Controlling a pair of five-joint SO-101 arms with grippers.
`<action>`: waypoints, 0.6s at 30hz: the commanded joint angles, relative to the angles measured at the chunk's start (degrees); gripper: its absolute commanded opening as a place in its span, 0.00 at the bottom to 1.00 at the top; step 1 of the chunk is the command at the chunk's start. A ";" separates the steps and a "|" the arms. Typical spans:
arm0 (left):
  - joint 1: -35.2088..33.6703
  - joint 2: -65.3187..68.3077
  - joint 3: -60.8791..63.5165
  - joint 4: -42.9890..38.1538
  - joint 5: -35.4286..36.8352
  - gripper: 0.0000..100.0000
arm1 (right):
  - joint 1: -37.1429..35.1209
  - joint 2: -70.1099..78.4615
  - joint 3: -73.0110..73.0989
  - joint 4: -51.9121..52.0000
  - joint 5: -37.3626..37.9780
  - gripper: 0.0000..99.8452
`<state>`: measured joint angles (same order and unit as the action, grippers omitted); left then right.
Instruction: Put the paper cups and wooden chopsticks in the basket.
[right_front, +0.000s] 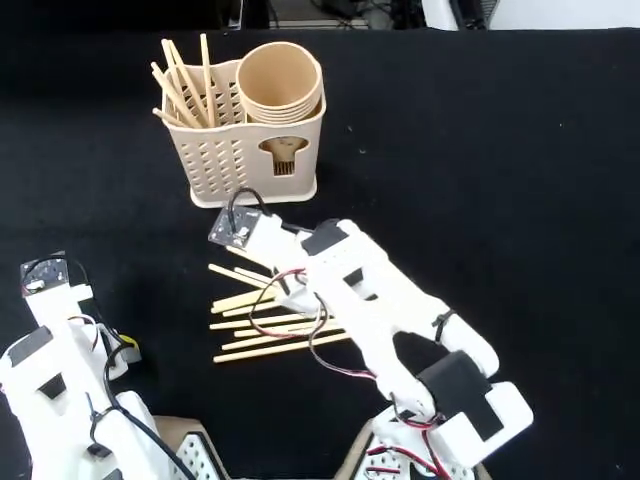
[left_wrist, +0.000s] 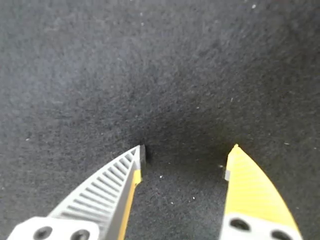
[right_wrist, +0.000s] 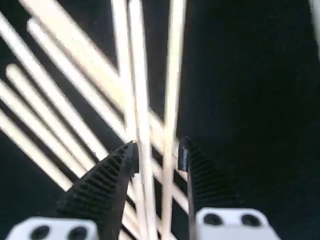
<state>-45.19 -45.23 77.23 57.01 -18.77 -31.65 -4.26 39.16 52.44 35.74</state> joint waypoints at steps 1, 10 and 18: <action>0.92 -0.09 0.31 -0.97 0.62 0.28 | 0.44 -0.13 -3.12 -0.44 2.02 0.15; 0.92 -0.09 0.31 -0.97 0.62 0.28 | 0.53 4.18 -3.12 -0.70 2.90 0.15; 1.01 -0.09 0.31 -0.97 0.62 0.28 | 0.79 9.80 -6.64 -0.35 3.60 0.14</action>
<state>-45.19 -45.23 77.23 57.01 -18.77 -31.38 5.23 34.15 52.44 38.81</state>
